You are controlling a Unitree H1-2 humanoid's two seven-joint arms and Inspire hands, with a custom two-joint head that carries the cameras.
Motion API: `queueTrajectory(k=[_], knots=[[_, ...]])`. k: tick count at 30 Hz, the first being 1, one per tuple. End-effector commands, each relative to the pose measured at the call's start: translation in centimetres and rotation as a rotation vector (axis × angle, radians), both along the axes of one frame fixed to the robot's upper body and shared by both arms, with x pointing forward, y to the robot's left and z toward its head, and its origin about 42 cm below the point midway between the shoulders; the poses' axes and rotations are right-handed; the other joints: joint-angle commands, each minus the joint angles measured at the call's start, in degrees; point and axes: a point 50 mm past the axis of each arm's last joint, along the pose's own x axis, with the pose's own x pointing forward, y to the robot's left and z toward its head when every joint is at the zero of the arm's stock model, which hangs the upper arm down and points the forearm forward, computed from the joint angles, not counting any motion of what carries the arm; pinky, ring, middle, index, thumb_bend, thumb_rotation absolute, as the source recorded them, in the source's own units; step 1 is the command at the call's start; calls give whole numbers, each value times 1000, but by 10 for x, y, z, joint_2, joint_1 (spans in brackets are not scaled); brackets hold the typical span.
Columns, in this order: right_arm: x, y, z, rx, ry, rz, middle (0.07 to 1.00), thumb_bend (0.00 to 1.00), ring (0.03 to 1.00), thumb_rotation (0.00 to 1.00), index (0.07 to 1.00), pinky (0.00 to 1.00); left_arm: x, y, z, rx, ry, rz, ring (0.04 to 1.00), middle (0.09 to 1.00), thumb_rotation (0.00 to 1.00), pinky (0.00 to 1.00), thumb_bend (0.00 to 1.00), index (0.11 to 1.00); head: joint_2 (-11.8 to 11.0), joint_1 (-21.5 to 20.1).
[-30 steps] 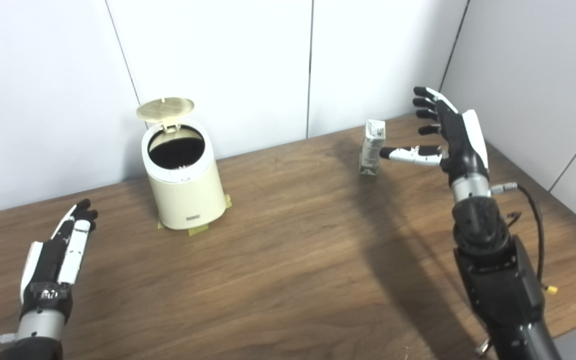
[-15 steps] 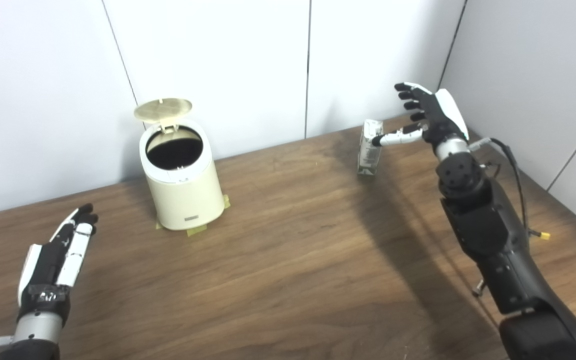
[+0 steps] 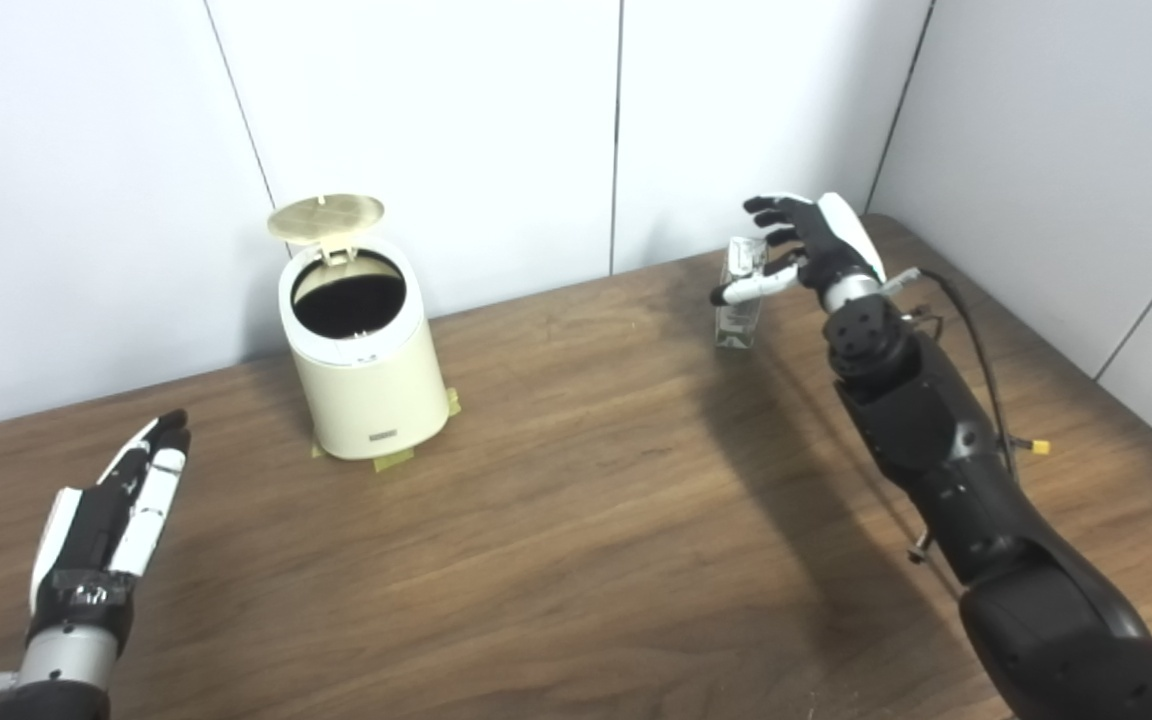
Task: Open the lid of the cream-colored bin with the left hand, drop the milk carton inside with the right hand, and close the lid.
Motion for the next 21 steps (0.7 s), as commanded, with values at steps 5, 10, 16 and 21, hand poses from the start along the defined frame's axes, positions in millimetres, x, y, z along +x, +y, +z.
queueTrajectory(k=[5, 10, 16, 21], knots=[[14, 3, 40, -88, -101, 25, 791, 942, 758, 0, 779, 661, 8, 1, 23, 55, -83, -5, 959, 932, 866, 967, 435, 918, -1, -2], [11, -1, 37, -77, -110, 24, 769, 929, 749, 0, 746, 666, 8, 0, 22, 44, -79, -6, 955, 928, 842, 959, 434, 921, 2, 0], [7, -6, 34, -94, -114, 18, 738, 907, 713, 0, 711, 636, 8, -1, 21, 56, -80, -11, 953, 929, 839, 948, 442, 916, 4, -1], [4, -11, 32, -102, -95, 17, 741, 899, 711, 0, 707, 626, 8, 0, 20, 57, -75, -7, 952, 928, 838, 946, 446, 911, 7, -1]])
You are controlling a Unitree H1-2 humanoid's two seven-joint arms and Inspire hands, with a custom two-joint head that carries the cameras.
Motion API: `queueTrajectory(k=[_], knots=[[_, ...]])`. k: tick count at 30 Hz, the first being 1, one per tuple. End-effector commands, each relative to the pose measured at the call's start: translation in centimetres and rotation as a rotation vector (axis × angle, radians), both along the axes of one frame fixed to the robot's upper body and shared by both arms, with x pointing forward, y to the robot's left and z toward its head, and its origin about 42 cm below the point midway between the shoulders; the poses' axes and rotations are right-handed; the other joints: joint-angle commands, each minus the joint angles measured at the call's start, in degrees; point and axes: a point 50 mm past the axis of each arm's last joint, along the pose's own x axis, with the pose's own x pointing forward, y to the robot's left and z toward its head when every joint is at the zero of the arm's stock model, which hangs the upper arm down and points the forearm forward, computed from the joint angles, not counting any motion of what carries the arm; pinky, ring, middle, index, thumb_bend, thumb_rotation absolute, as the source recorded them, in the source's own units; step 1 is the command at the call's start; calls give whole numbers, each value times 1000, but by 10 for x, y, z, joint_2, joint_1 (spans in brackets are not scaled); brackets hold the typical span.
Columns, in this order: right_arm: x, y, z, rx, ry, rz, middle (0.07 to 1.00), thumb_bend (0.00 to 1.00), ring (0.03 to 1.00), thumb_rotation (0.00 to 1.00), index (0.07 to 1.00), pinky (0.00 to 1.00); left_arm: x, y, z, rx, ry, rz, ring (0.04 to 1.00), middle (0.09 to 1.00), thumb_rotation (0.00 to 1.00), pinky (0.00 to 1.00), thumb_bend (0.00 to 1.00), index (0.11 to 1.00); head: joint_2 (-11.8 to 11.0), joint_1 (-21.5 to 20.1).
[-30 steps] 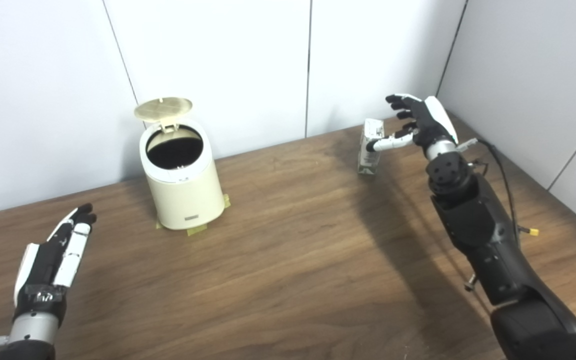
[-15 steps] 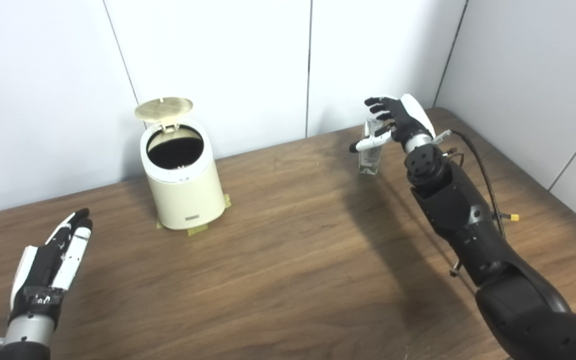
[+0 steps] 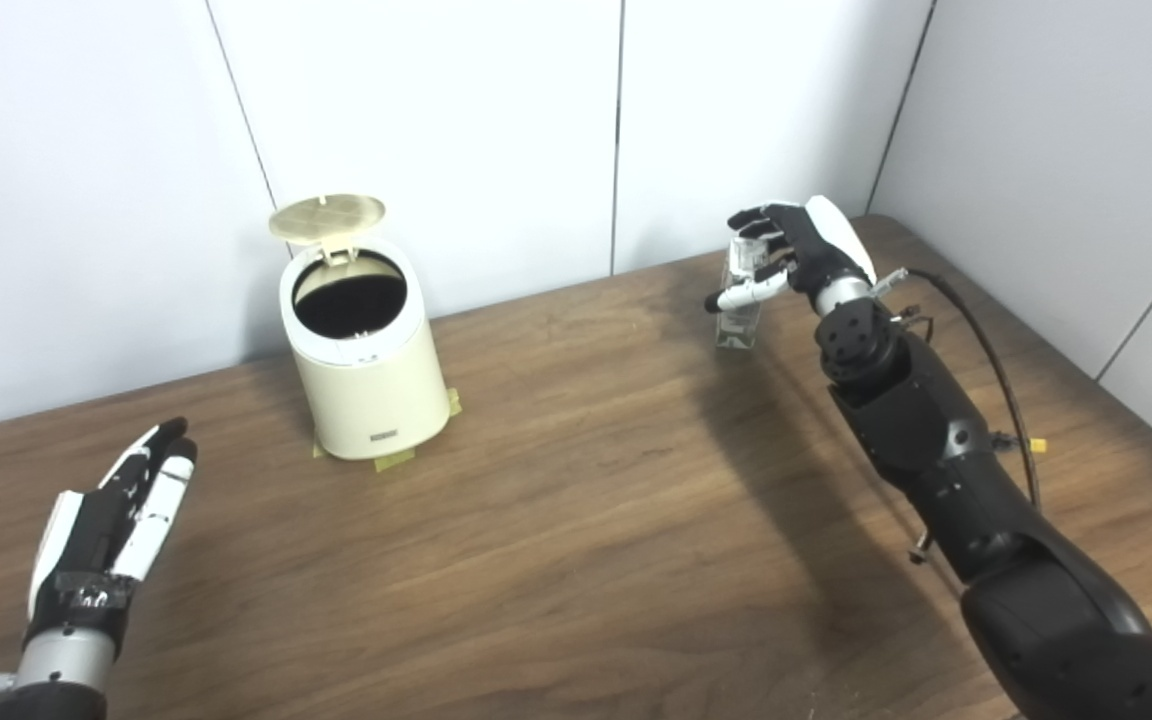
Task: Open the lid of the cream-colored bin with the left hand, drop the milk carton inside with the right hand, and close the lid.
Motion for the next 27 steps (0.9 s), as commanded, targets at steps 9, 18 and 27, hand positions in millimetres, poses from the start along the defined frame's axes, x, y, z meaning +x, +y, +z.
queueTrajectory(k=[9, 18, 27], knots=[[6, -10, 33, -70, -82, 19, 731, 915, 717, 36, 699, 646, 7, 4, 20, 15, -70, -2, 954, 923, 837, 963, 456, 906, 8, 1], [10, -3, 25, -98, -79, 53, 695, 954, 679, 80, 666, 610, 7, 6, 24, 29, -75, -7, 947, 912, 843, 962, 449, 907, 14, 1], [11, 1, 21, -78, -83, 64, 612, 906, 566, 8, 605, 520, 5, 7, 24, 29, -70, -14, 955, 919, 849, 967, 448, 906, 17, -1]])
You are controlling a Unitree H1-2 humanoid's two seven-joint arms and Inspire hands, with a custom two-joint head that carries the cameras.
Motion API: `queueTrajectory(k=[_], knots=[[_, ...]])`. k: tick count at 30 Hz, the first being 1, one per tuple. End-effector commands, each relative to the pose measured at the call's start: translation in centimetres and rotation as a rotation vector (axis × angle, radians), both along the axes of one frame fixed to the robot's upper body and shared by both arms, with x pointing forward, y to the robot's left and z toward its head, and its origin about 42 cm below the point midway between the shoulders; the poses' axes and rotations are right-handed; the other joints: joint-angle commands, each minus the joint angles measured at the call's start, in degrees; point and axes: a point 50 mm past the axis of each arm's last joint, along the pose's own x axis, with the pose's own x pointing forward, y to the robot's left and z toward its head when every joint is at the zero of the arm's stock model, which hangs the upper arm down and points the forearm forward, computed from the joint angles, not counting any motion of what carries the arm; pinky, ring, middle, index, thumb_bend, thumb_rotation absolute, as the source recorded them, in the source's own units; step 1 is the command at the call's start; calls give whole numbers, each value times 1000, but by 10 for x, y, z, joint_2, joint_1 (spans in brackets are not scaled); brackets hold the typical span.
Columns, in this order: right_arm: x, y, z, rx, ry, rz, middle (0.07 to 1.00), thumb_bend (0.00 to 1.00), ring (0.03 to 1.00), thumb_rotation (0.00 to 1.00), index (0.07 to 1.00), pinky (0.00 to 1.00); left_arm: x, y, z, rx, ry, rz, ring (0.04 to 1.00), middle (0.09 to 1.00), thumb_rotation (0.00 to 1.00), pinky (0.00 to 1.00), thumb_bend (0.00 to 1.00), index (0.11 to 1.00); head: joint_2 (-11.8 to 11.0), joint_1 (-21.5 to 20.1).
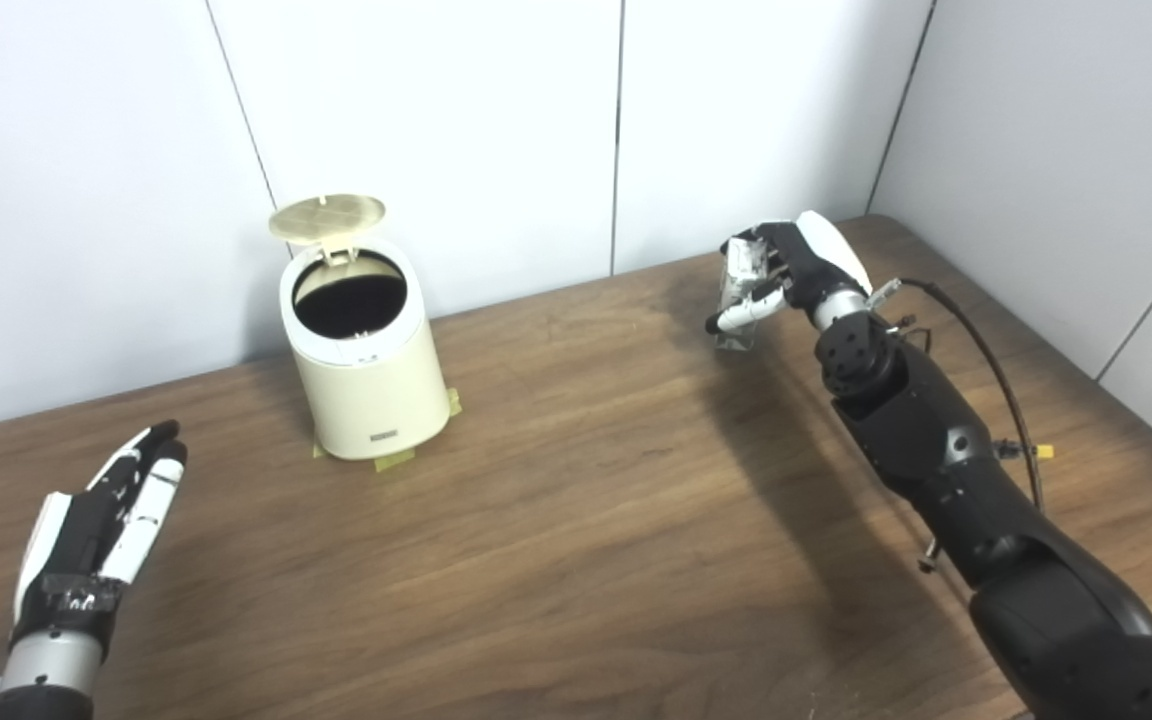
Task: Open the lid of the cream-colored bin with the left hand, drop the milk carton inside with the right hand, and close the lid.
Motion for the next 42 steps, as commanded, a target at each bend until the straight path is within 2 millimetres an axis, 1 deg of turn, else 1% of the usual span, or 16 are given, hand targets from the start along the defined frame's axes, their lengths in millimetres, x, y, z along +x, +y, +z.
queueTrajectory(k=[1, 2, 3, 5, 12, 14, 18, 23, 26, 30, 35, 36, 37, 38, 39, 42], knots=[[11, -2, 36, -27, -122, 3, 538, 685, 531, 3, 538, 497, 5, 1, 21, 12, -69, -17, 958, 923, 847, 965, 447, 907, 1, 0], [11, -2, 36, -30, -126, -3, 516, 605, 489, 1, 511, 482, 5, 1, 21, 14, -69, -18, 956, 925, 845, 960, 456, 907, 1, 0], [10, -1, 37, -42, -132, -12, 504, 549, 465, 0, 489, 465, 5, 1, 20, 14, -67, -16, 952, 924, 838, 955, 464, 907, 2, 1], [10, 0, 37, -58, -138, -22, 506, 530, 460, 0, 478, 450, 5, 1, 20, 6, -62, -14, 953, 924, 830, 956, 470, 908, 2, 2], [9, 0, 37, -51, -142, -46, 507, 521, 455, 0, 474, 440, 5, 0, 20, 10, -62, -24, 950, 915, 833, 947, 465, 904, 3, 2], [8, 0, 37, -51, -149, -46, 508, 520, 453, 0, 474, 434, 5, 0, 20, 12, -63, -24, 948, 914, 830, 955, 478, 902, 3, 1], [6, 1, 39, -52, -174, -38, 498, 521, 427, 0, 481, 408, 5, 0, 21, 16, -64, -23, 951, 919, 840, 961, 481, 902, 3, 2], [2, 10, 47, -31, -242, -22, 481, 521, 404, 0, 493, 385, 5, 1, 19, 22, -75, -39, 952, 920, 852, 952, 453, 894, 2, 11], [-4, 21, 58, -16, -293, 12, 481, 520, 397, 0, 496, 384, 4, 0, 19, 23, -65, -33, 947, 923, 852, 935, 464, 895, 1, 16], [-12, 43, 75, -58, -377, 90, 493, 518, 389, 0, 501, 370, 4, -2, 16, 4, -67, -39, 936, 916, 834, 941, 462, 901, -1, 28], [-20, 72, 93, -54, -417, 161, 503, 521, 433, 0, 477, 421, 2, -6, 11, 21, -76, -47, 925, 909, 860, 913, 468, 903, -10, 47], [-20, 77, 96, -55, -426, 177, 504, 521, 436, 0, 476, 427, 1, -8, 10, 21, -76, -44, 931, 909, 863, 927, 467, 901, -14, 55], [-20, 84, 99, -55, -443, 207, 504, 521, 438, 0, 476, 428, 1, -10, 9, 19, -76, -43, 929, 905, 861, 928, 466, 898, -18, 66], [-20, 90, 101, -52, -459, 235, 502, 521, 433, 0, 478, 421, 0, -12, 9, 19, -76, -43, 924, 901, 858, 914, 457, 895, -18, 66], [-20, 96, 104, -44, -470, 256, 499, 521, 431, 0, 479, 418, -1, -14, 8, 17, -77, -45, 920, 898, 855, 903, 452, 893, -22, 78], [-27, 124, 113, -40, -506, 306, 498, 521, 419, 0, 485, 398, -2, -18, 6, -2, -73, -53, 916, 913, 830, 860, 443, 897, -26, 99]])
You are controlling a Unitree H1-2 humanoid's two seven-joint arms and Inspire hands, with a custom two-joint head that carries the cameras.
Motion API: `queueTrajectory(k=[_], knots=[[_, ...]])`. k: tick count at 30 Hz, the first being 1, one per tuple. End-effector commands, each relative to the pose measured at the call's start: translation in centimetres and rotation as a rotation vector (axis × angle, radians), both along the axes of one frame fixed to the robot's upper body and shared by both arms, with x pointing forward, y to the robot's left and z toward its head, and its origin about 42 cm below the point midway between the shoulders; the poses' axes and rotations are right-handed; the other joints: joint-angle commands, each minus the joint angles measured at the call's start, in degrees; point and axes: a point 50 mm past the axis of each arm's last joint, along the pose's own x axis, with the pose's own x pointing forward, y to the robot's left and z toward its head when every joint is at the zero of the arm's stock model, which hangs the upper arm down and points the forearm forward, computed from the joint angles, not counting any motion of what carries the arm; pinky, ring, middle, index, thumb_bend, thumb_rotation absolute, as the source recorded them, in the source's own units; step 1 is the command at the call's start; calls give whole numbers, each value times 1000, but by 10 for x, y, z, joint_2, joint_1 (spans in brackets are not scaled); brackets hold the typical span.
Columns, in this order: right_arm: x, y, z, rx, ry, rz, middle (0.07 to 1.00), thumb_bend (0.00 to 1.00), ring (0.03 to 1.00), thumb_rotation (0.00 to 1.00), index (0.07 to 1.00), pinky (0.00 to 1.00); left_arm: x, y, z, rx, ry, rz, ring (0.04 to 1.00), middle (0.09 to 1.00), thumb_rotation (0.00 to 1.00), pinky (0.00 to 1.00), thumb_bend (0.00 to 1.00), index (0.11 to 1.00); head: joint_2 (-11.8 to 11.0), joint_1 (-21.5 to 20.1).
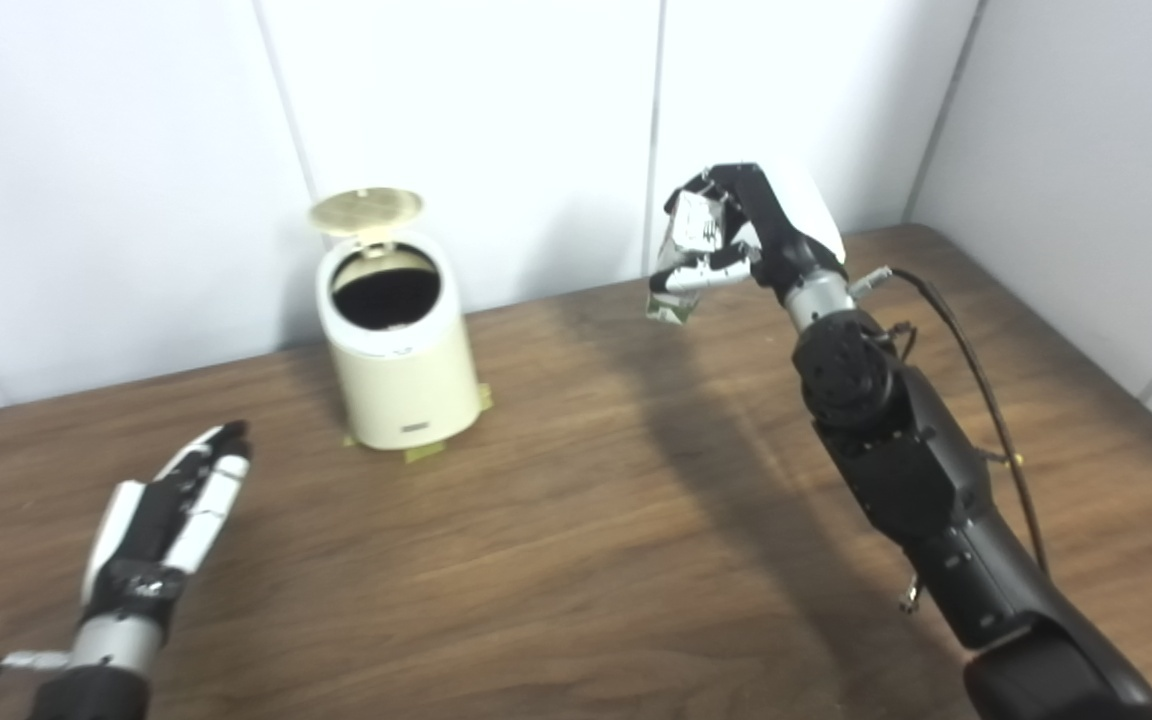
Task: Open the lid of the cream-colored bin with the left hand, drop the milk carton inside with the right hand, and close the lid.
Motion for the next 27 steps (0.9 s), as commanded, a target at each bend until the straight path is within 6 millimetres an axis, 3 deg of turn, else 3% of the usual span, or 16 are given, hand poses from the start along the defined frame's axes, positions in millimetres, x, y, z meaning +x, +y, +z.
queueTrajectory(k=[1, 5, 13, 27], knots=[[0, 25, 51, -23, -182, 64, 497, 521, 419, 0, 485, 406, 6, -6, 19, -2, -104, -15, 916, 918, 822, 858, 444, 897, -2, 12], [-4, 51, 58, -15, -206, 143, 496, 521, 410, 0, 490, 403, 4, -13, 15, 2, -106, -10, 909, 912, 814, 852, 453, 892, -6, 30], [7, 96, 65, 11, -211, 246, 501, 520, 410, 0, 490, 392, 0, -22, 9, -2, -108, -13, 913, 922, 832, 849, 464, 894, -11, 67], [33, 129, 79, 51, -277, 347, 490, 516, 379, 0, 517, 330, -2, -42, 2, -51, -100, -14, 907, 922, 846, 827, 478, 887, -18, 116]])
